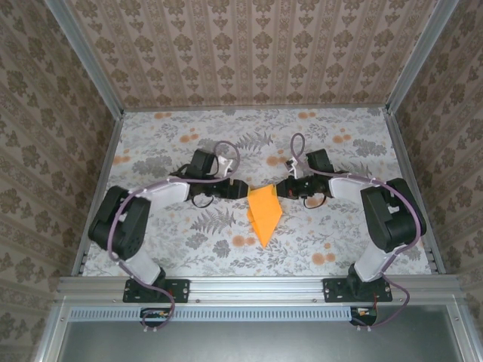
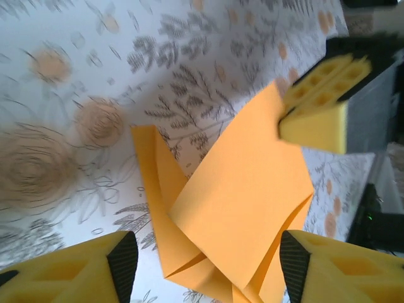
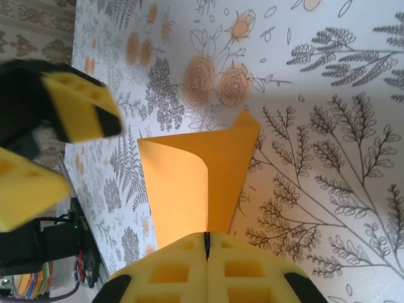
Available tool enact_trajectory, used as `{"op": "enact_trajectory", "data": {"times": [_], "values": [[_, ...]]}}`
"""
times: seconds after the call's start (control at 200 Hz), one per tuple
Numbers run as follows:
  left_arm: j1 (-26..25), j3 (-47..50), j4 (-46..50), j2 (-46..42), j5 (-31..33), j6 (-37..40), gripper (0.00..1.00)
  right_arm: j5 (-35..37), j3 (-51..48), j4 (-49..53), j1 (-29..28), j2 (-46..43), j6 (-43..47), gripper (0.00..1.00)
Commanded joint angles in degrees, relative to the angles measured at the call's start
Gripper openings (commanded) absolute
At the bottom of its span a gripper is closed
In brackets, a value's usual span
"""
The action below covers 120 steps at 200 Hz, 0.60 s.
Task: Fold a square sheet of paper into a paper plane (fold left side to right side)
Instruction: Place the paper at the center of the table.
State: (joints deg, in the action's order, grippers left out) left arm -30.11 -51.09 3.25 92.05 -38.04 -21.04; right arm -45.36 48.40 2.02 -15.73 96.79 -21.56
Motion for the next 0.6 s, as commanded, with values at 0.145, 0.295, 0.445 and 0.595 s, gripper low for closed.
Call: {"op": "enact_trajectory", "data": {"times": [0.145, 0.295, 0.445, 0.595], "values": [[-12.16, -3.19, 19.10, -14.82, 26.85, 8.72, 0.66, 9.31, 1.65, 8.71, -3.36, -3.04, -6.21, 0.00], [-23.45, -3.32, 21.94, -15.58, 35.81, 4.44, 0.67, 13.06, 3.10, 11.87, -3.60, -3.05, -13.09, 0.00], [-31.76, -6.02, 22.97, -10.92, 41.27, 1.35, 0.69, 16.14, 2.53, 9.86, -4.83, -3.07, -19.24, 0.00], [-35.55, -10.14, 24.88, -4.78, 44.89, -0.01, 0.71, 18.46, 2.81, 8.49, -6.02, -2.37, -22.49, 0.00]]}}
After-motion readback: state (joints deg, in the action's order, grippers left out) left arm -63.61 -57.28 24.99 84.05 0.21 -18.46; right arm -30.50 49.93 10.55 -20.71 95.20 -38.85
